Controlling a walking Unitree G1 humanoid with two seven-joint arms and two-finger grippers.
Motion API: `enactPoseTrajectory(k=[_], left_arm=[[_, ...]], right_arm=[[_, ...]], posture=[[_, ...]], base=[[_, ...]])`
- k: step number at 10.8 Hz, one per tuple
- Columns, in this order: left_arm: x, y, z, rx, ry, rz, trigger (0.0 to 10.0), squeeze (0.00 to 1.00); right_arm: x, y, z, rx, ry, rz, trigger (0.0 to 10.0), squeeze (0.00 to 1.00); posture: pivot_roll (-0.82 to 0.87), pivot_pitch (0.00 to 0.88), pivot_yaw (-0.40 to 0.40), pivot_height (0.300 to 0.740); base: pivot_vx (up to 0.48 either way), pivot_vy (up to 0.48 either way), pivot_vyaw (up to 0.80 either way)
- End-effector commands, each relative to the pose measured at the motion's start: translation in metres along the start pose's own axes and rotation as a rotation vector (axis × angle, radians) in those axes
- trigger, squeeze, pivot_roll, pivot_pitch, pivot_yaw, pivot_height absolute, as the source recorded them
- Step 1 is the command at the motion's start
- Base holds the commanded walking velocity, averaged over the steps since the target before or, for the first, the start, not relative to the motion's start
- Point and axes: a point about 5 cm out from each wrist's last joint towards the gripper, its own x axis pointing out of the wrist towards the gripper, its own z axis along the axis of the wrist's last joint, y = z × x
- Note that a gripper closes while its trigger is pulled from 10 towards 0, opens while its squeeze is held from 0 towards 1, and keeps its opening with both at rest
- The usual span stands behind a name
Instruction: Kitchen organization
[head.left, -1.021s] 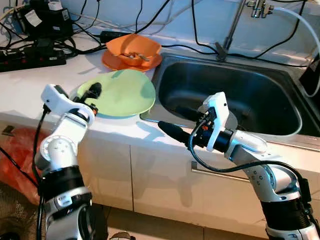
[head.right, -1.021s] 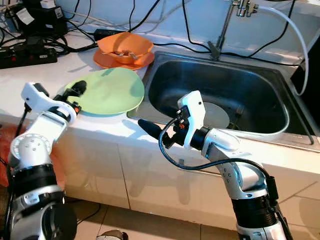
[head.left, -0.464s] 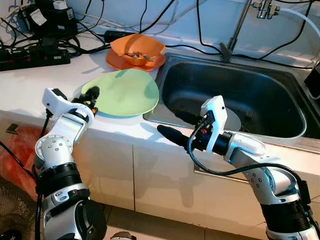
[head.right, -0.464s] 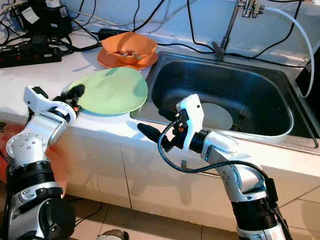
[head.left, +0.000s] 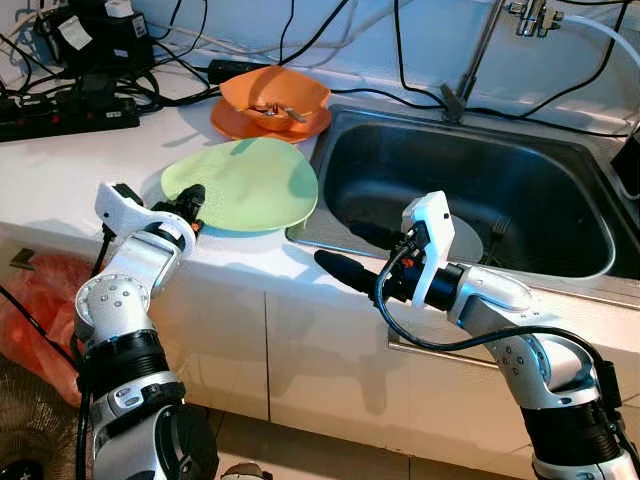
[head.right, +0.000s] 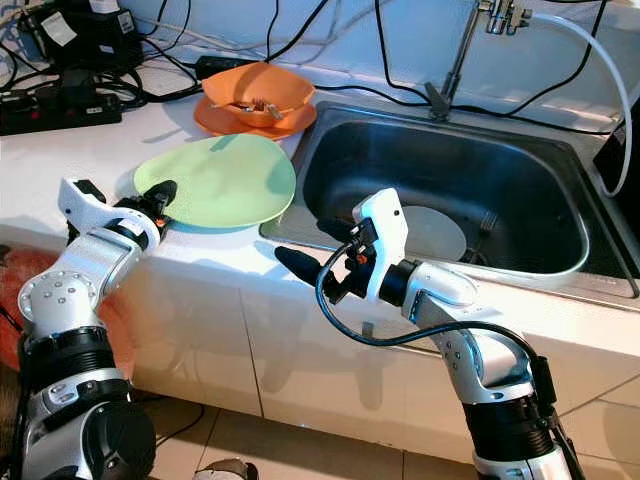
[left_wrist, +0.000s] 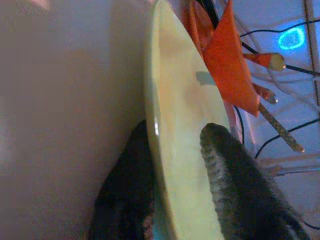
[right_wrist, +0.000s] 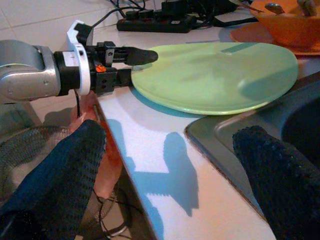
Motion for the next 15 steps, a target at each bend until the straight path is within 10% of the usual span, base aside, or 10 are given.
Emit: enactPoseTrajectory(k=[1, 10, 15], left_arm=[[0.001, 0.005, -0.009, 0.003, 0.045, 0.031, 0.0, 0.00], [0.004, 0.012, -0.011, 0.050, 0.024, -0.011, 0.0, 0.00], [-0.008, -0.009, -0.027, 0.078, 0.051, -0.302, 0.0, 0.00]], right_arm=[[0.000, 0.000, 0.002, -0.017, 0.009, 0.008, 10.0, 0.00], [0.000, -0.002, -0.001, 0.000, 0.017, -0.006, 10.0, 0.00], [-0.002, -0.032, 0.020, 0.321, -0.211, -0.152, 10.0, 0.00]], posture=[[0.11, 0.020, -0.043, 0.740], [0.11, 0.019, -0.042, 0.740], [0.10, 0.019, -0.052, 0.740]], base=[[0.000, 0.000, 0.00], [0.000, 0.000, 0.00], [0.000, 0.000, 0.00]])
